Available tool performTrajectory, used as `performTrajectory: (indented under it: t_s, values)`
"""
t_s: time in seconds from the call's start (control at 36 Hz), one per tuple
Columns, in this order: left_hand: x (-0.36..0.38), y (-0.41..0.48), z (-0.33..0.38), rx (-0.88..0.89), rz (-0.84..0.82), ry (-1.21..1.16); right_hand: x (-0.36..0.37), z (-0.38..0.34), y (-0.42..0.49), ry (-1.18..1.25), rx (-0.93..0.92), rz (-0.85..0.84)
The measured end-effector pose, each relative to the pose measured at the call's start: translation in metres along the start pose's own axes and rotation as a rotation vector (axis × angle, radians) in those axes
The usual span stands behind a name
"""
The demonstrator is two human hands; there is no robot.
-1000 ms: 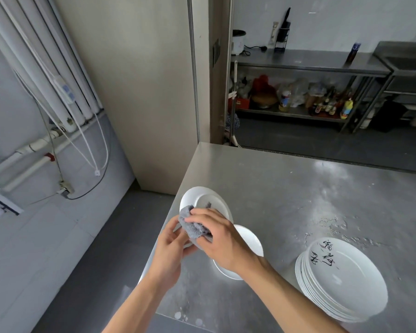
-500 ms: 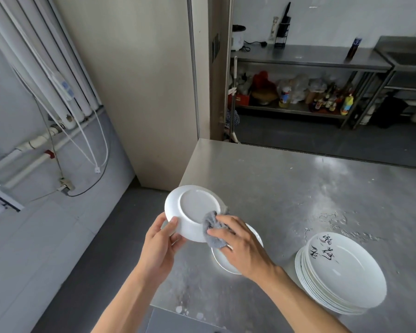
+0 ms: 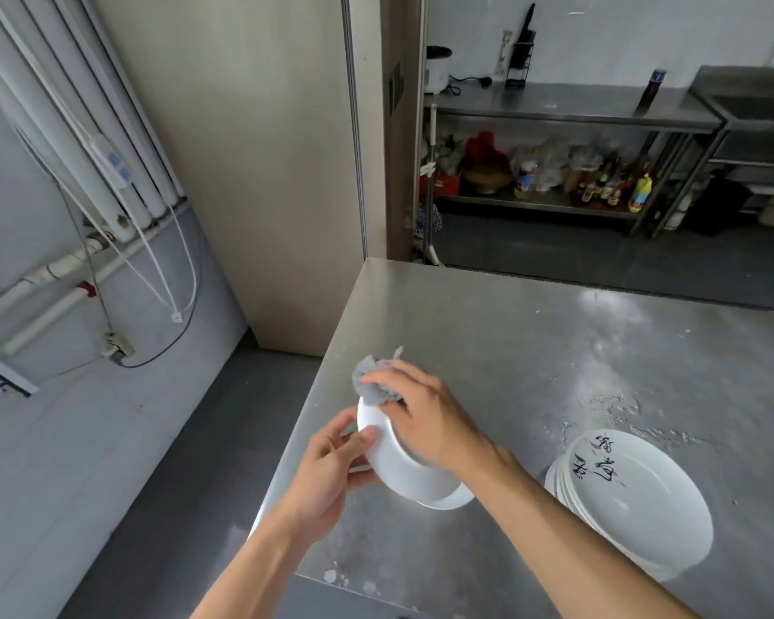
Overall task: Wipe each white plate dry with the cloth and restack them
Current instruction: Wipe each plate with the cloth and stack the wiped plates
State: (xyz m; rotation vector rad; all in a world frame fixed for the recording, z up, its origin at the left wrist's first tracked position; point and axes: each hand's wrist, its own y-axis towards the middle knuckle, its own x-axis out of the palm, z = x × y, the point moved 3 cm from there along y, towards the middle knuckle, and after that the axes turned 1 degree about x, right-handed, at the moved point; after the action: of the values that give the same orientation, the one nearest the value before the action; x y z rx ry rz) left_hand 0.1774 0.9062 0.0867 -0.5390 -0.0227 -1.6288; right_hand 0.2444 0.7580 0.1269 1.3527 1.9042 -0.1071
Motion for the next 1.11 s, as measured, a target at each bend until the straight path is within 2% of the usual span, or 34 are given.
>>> performTrajectory:
  t_s: [0.08,0.14,0.36,0.53,0.69,0.94,1.03,1.11]
  values:
    - [-0.002,0.003,-0.001,0.028,0.058,-0.036,0.011,-0.007,-0.005,0.036,-0.056,-0.106]
    - [-0.004,0.003,0.0,0.045,0.083,-0.048,0.014,-0.009,-0.011,0.087,-0.067,-0.109]
    - [-0.022,0.008,0.011,0.096,0.273,-0.129,0.015,0.007,-0.037,0.004,-0.073,0.092]
    - [-0.035,0.012,0.015,0.102,0.38,-0.172,0.005,0.018,-0.052,-0.227,0.02,0.12]
    - [-0.032,0.015,0.012,0.041,0.402,-0.25,0.016,0.017,-0.058,-0.549,0.142,0.001]
    - [-0.012,0.02,0.004,-0.053,0.318,-0.332,0.01,0.02,-0.05,-0.719,0.093,0.151]
    - [-0.014,0.024,0.004,-0.085,0.269,-0.304,0.002,0.029,-0.051,-0.625,0.219,0.185]
    - [-0.02,0.023,0.001,-0.069,0.316,-0.07,-0.004,0.048,-0.057,-0.461,0.422,0.215]
